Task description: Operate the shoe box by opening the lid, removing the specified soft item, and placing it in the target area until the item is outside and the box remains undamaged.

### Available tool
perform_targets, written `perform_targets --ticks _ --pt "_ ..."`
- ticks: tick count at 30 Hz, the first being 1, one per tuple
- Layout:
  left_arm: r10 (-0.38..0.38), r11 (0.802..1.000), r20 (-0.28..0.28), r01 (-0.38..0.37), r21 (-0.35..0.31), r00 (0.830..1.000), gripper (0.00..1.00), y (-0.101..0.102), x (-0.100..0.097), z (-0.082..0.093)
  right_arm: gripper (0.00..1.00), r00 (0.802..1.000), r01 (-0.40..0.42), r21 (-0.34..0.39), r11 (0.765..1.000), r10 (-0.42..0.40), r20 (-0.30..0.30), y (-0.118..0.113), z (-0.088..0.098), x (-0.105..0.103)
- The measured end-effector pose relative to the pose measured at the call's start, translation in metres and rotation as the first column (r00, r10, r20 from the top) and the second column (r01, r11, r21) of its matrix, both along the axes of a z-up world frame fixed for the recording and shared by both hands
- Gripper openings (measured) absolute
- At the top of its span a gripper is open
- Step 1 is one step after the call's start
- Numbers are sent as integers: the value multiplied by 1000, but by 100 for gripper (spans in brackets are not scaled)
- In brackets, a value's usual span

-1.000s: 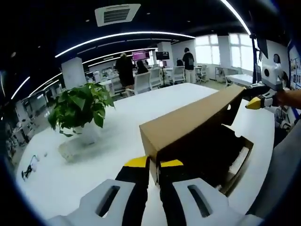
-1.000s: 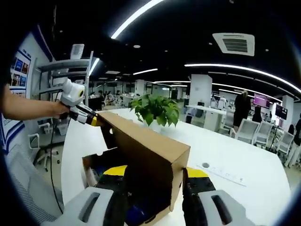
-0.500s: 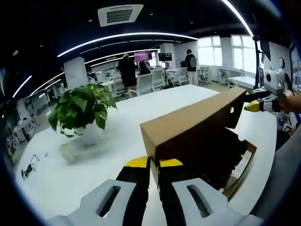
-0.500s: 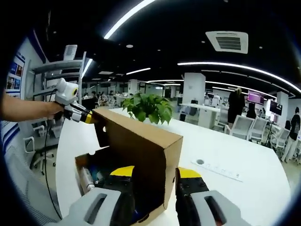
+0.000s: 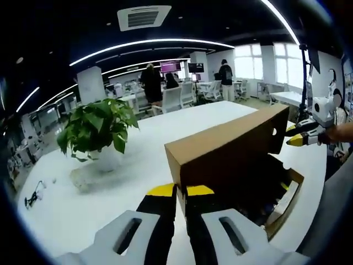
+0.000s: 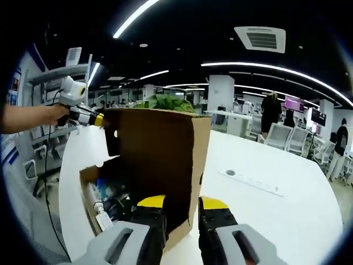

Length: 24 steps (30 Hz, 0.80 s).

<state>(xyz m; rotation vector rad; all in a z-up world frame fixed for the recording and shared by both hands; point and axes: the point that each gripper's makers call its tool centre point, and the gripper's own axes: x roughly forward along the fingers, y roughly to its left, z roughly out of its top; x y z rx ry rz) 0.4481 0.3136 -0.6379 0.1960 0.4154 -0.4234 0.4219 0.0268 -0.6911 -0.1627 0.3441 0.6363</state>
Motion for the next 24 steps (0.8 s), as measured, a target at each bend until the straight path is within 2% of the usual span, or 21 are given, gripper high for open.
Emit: perform_targets --ticks 2,8,24 --pt "3 1000 1 -3 -2 1000 2 0 2 0 16 1000 3 -1 1000 -3 -7 1 -4 0" --pt "5 1000 3 -5 -2 1000 2 -1 7 0 5 999 45 -38 998 -46 -7 -4 -15 8" --pt "23 1000 6 -23 -11 1000 2 -3 22 -1 0 997 72 -78 994 -75 -35 -4 -37 20"
